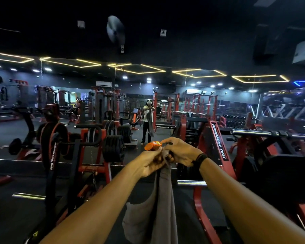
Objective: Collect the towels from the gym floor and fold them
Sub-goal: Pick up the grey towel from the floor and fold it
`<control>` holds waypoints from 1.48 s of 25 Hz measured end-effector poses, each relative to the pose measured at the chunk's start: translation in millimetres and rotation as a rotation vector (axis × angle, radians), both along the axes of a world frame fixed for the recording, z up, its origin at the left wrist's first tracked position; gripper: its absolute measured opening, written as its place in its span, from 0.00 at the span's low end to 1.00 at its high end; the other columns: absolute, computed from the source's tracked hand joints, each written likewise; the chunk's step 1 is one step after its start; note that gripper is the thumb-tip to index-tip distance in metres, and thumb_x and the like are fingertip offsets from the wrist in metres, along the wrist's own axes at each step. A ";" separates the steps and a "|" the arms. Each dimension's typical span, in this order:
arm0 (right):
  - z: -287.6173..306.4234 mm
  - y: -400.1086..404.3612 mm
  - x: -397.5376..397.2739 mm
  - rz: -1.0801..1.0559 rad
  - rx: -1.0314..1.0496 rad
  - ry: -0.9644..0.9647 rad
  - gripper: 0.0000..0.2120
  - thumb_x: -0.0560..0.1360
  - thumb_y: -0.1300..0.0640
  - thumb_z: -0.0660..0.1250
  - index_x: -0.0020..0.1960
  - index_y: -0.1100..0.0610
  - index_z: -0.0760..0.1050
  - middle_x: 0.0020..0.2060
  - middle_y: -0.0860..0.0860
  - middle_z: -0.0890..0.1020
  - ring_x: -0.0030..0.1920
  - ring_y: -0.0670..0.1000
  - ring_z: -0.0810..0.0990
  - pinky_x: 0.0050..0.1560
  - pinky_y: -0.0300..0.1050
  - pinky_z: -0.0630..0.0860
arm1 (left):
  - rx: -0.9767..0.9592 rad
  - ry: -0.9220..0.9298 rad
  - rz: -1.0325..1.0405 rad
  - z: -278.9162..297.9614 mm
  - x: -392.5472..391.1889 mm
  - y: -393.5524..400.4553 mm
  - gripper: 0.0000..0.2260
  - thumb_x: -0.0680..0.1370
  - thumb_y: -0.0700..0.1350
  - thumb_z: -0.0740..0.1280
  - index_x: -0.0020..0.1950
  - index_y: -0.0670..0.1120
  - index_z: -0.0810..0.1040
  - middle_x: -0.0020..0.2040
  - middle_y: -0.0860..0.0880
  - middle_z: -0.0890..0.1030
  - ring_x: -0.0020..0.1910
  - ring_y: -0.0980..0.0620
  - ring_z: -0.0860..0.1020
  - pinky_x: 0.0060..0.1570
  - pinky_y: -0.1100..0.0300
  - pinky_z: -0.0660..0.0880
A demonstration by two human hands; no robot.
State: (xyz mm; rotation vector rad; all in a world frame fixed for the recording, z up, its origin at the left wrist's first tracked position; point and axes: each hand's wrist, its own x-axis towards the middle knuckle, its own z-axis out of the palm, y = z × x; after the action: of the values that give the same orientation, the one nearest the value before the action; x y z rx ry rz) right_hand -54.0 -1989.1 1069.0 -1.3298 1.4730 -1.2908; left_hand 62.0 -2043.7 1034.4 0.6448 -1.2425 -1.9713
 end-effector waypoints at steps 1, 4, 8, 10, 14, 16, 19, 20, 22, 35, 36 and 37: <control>2.6 0.1 -0.7 -0.004 -0.008 0.043 0.09 0.79 0.66 0.59 0.58 0.60 0.69 0.26 0.53 0.74 0.20 0.45 0.69 0.21 0.35 0.67 | -0.112 -0.079 0.000 0.5 1.5 -3.6 0.03 0.79 0.40 0.64 0.46 0.44 0.77 0.36 0.47 0.78 0.34 0.54 0.75 0.31 0.63 0.78; 11.4 0.7 -6.3 -0.030 -0.085 0.096 0.14 0.79 0.66 0.60 0.64 0.58 0.67 0.25 0.50 0.77 0.21 0.45 0.70 0.21 0.36 0.68 | -0.518 -0.349 -0.018 -1.2 9.7 -12.6 0.04 0.79 0.39 0.65 0.47 0.47 0.77 0.37 0.51 0.77 0.37 0.55 0.74 0.35 0.66 0.72; 23.1 7.9 -15.1 0.011 -0.211 -0.005 0.15 0.79 0.65 0.59 0.65 0.58 0.68 0.24 0.49 0.75 0.21 0.45 0.68 0.20 0.36 0.66 | -0.895 -0.678 0.046 -29.5 22.1 -35.8 0.07 0.76 0.40 0.69 0.39 0.49 0.76 0.37 0.54 0.76 0.42 0.55 0.76 0.41 0.67 0.73; 30.4 13.0 -20.3 0.036 -0.282 -0.078 0.15 0.79 0.65 0.59 0.65 0.57 0.69 0.26 0.49 0.76 0.23 0.46 0.70 0.21 0.35 0.68 | -0.968 -0.956 0.042 -47.1 29.5 -50.4 0.09 0.74 0.43 0.69 0.35 0.51 0.75 0.36 0.54 0.76 0.43 0.54 0.77 0.35 0.68 0.69; 41.3 20.3 -35.2 -0.080 -0.415 -0.102 0.12 0.79 0.64 0.60 0.63 0.59 0.70 0.30 0.52 0.76 0.24 0.45 0.73 0.23 0.36 0.72 | -0.897 -1.359 -0.005 -74.4 53.2 -70.8 0.14 0.74 0.51 0.70 0.54 0.43 0.80 0.51 0.45 0.82 0.51 0.48 0.80 0.46 0.59 0.74; 39.6 23.5 -44.8 -0.168 -0.393 -0.017 0.13 0.79 0.65 0.61 0.63 0.61 0.69 0.31 0.55 0.75 0.21 0.45 0.72 0.21 0.36 0.70 | -0.685 -1.113 0.053 -70.5 56.2 -67.8 0.14 0.75 0.52 0.69 0.47 0.41 0.79 0.38 0.45 0.80 0.36 0.50 0.79 0.32 0.61 0.74; 26.3 21.0 -46.6 -0.209 -0.224 0.172 0.15 0.77 0.65 0.64 0.63 0.62 0.68 0.28 0.55 0.76 0.20 0.46 0.74 0.20 0.37 0.72 | -0.316 -0.646 0.093 -46.6 42.5 -56.7 0.12 0.78 0.46 0.67 0.38 0.42 0.72 0.21 0.49 0.72 0.19 0.56 0.71 0.21 0.64 0.70; 20.8 19.2 -42.6 -0.194 -0.182 0.225 0.15 0.77 0.66 0.64 0.62 0.62 0.68 0.27 0.54 0.77 0.20 0.47 0.74 0.20 0.38 0.72 | -0.282 -0.588 0.102 -38.0 34.1 -51.4 0.11 0.78 0.45 0.67 0.38 0.42 0.72 0.21 0.50 0.72 0.20 0.57 0.72 0.23 0.63 0.72; 9.8 13.5 -29.6 -0.146 -0.126 0.315 0.13 0.76 0.67 0.65 0.60 0.62 0.69 0.25 0.54 0.77 0.19 0.46 0.75 0.19 0.38 0.73 | -0.240 -0.483 0.090 -25.7 17.2 -40.2 0.09 0.78 0.42 0.67 0.40 0.42 0.72 0.26 0.47 0.75 0.26 0.54 0.75 0.25 0.61 0.76; -29.0 -6.5 -16.9 -0.117 0.087 0.196 0.08 0.80 0.66 0.59 0.48 0.67 0.76 0.30 0.60 0.81 0.28 0.52 0.82 0.29 0.45 0.81 | -0.509 -0.338 0.023 -15.3 -7.5 -15.4 0.07 0.77 0.42 0.69 0.51 0.42 0.73 0.40 0.45 0.79 0.38 0.53 0.78 0.43 0.59 0.77; -29.9 -8.8 -20.1 -0.129 0.113 0.153 0.09 0.80 0.66 0.59 0.48 0.67 0.76 0.31 0.61 0.81 0.30 0.53 0.82 0.30 0.45 0.81 | -0.564 -0.335 0.004 -17.1 -5.0 -16.2 0.10 0.75 0.44 0.71 0.52 0.43 0.75 0.42 0.45 0.81 0.40 0.53 0.79 0.42 0.62 0.76; -30.2 -9.7 -22.7 -0.152 0.134 0.121 0.08 0.79 0.66 0.59 0.48 0.67 0.76 0.31 0.60 0.80 0.31 0.54 0.82 0.30 0.45 0.81 | -0.625 -0.335 -0.018 -19.2 -3.0 -17.6 0.14 0.72 0.45 0.74 0.54 0.43 0.75 0.45 0.46 0.82 0.44 0.53 0.81 0.43 0.63 0.76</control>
State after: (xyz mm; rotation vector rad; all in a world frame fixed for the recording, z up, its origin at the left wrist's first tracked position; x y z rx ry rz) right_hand -76.7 -1998.8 1038.8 -1.2463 1.7423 -1.1995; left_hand 59.0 -2061.3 1015.2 0.6466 -1.9538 -1.3918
